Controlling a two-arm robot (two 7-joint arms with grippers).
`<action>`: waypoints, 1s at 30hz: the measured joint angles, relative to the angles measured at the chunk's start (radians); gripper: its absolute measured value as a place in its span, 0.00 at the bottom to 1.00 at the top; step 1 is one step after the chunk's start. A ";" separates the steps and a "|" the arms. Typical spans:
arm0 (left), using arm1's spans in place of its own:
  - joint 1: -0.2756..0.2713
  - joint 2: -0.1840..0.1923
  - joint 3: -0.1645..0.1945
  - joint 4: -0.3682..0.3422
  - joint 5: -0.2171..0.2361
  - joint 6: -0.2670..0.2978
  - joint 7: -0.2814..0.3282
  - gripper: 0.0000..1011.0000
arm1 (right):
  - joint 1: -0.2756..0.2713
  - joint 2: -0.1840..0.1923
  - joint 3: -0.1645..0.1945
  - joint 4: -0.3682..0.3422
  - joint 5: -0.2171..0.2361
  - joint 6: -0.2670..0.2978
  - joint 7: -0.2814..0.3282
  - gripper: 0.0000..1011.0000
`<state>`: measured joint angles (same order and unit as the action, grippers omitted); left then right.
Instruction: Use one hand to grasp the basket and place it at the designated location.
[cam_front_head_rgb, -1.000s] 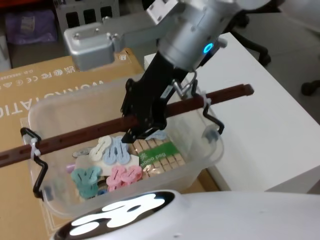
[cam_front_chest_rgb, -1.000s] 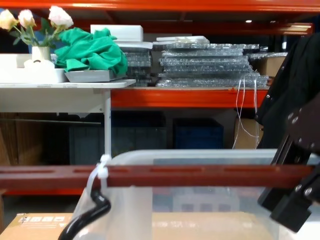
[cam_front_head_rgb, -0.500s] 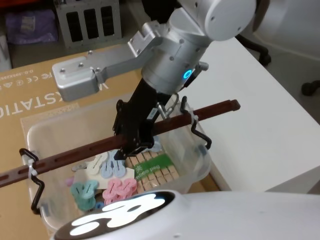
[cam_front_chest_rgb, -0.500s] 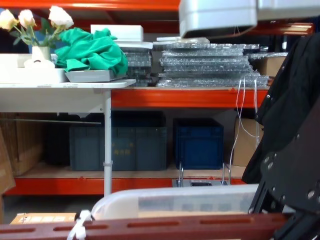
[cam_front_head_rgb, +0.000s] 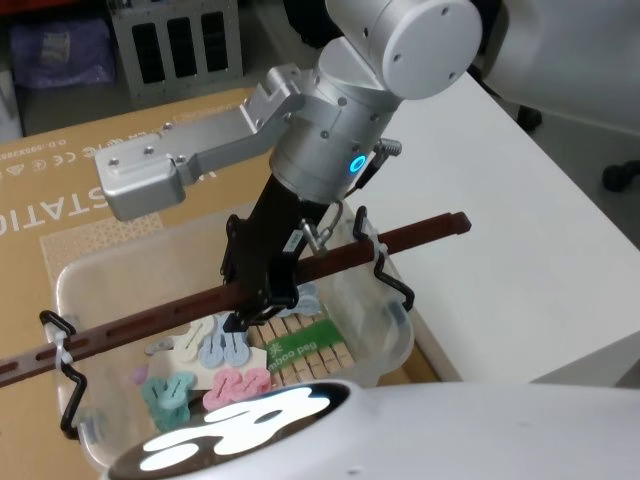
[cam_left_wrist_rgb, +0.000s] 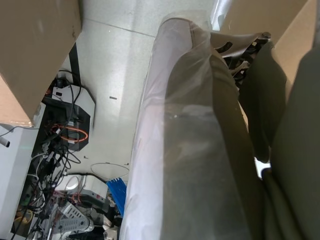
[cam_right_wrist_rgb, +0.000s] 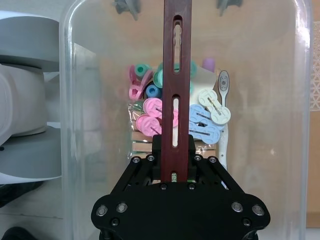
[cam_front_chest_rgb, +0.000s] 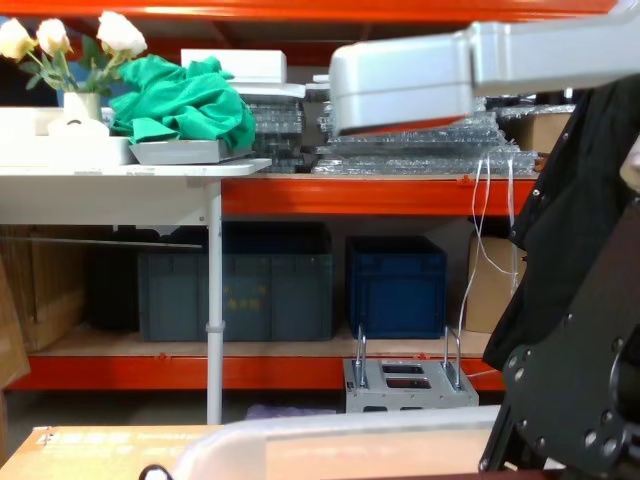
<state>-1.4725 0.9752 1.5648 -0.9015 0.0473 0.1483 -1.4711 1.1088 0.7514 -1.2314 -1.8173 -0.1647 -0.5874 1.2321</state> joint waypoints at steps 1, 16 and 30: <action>0.000 0.000 0.000 0.000 0.000 0.000 0.000 0.00 | 0.000 -0.002 -0.003 0.002 -0.002 0.001 -0.002 0.23; 0.000 0.000 0.000 0.000 0.000 0.000 0.000 0.00 | -0.033 -0.044 -0.102 0.048 -0.135 0.028 -0.026 0.23; 0.000 0.000 0.000 0.000 0.000 0.000 0.000 0.00 | -0.020 -0.042 -0.132 0.052 -0.159 0.059 -0.036 0.42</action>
<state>-1.4726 0.9751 1.5648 -0.9015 0.0474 0.1483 -1.4712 1.0888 0.7091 -1.3636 -1.7657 -0.3234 -0.5279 1.1965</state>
